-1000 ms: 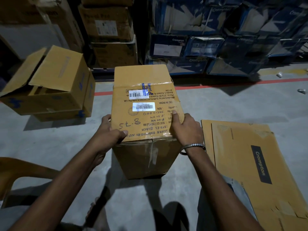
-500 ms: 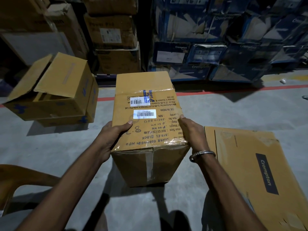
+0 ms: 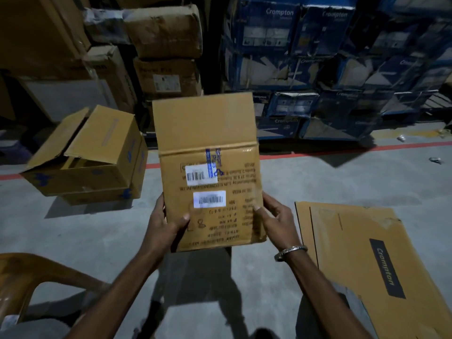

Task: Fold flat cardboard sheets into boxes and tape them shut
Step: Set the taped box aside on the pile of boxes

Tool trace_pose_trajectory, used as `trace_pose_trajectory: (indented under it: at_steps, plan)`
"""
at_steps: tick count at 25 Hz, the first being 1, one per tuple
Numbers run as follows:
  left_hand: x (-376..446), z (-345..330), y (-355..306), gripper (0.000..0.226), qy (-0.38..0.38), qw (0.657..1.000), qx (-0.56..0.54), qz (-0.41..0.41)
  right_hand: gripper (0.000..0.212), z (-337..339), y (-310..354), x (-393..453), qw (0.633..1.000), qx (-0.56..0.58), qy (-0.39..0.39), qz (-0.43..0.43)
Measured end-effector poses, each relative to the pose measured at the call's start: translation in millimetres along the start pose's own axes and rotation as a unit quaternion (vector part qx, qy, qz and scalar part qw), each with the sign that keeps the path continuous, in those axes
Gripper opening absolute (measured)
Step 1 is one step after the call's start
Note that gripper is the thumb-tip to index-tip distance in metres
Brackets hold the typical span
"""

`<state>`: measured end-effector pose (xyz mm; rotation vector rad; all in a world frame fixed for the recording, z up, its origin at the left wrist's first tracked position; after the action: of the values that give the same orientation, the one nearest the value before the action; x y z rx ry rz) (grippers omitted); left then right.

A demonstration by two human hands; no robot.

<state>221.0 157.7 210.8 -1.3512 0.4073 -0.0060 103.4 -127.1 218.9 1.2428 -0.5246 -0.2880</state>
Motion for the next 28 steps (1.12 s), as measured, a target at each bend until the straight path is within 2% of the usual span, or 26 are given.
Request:
trace_pose_trajectory:
  at_steps: [4,5,7,10,12,13,16,18,19,22,25,26,28]
  plan:
    - [-7.5,-13.1,82.7,0.077,-0.003,0.994,0.043,0.104,0.025,-9.7,-67.6,-29.6,0.982,-0.136,0.037,-0.124]
    - [-10.1,-15.8,101.2,0.078,0.0,0.99,0.056,0.126,0.018,-8.4,-87.1,-38.9,0.967,-0.19,0.045,-0.165]
    - [-18.7,-22.0,125.9,0.077,0.026,0.983,0.104,0.152,0.018,-6.8,-127.2,-61.7,0.921,-0.273,0.093,-0.264]
    - [-26.3,-24.7,152.8,0.063,0.058,0.96,0.159,0.222,0.011,-7.7,-178.9,-93.7,0.864,-0.302,0.189,-0.356]
    - [-34.8,-17.9,167.4,0.04,0.08,0.939,0.213,0.257,0.01,-2.3,-192.2,-111.7,0.842,-0.311,0.207,-0.389]
    - [-37.1,-14.1,178.4,0.035,0.101,0.926,0.251,0.262,0.014,-1.5,-190.5,-122.3,0.831,-0.315,0.224,-0.4]
    - [-51.1,-3.6,213.9,0.057,0.161,0.873,0.38,0.258,0.027,0.5,-175.3,-142.8,0.799,-0.364,0.3,-0.372]
    - [-45.4,3.8,221.3,0.053,0.148,0.863,0.428,0.225,0.021,6.5,-163.2,-139.0,0.827,-0.334,0.255,-0.373]
    - [-43.3,5.6,211.7,0.048,0.117,0.873,0.422,0.213,0.011,12.6,-155.1,-132.6,0.837,-0.344,0.223,-0.363]
    - [-31.8,-4.4,167.7,0.047,0.041,0.925,0.34,0.165,0.026,14.7,-124.8,-99.0,0.868,-0.348,0.176,-0.308]
    - [-21.6,-32.0,124.8,0.054,0.036,0.957,0.276,0.076,0.018,4.3,-97.8,-70.5,0.919,-0.284,0.12,-0.245]
    - [-20.1,-45.1,114.9,0.056,0.047,0.953,0.298,0.029,0.018,1.9,-92.5,-64.1,0.928,-0.279,0.095,-0.228]
    - [-19.6,-72.0,107.4,0.054,0.07,0.917,0.389,-0.052,0.018,-11.8,-81.5,-55.1,0.936,-0.296,0.084,-0.172]
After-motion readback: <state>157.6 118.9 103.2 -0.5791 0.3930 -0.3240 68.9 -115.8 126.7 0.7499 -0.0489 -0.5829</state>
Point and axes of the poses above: each hand's wrist, its own x-axis towards the middle knuckle, its own z-axis out of the back of the hand, y = z × x, the point moved 9 cm from there along x, towards the middle knuckle, and after that the axes turned 9 degrees about z, right-handed, at the moved point
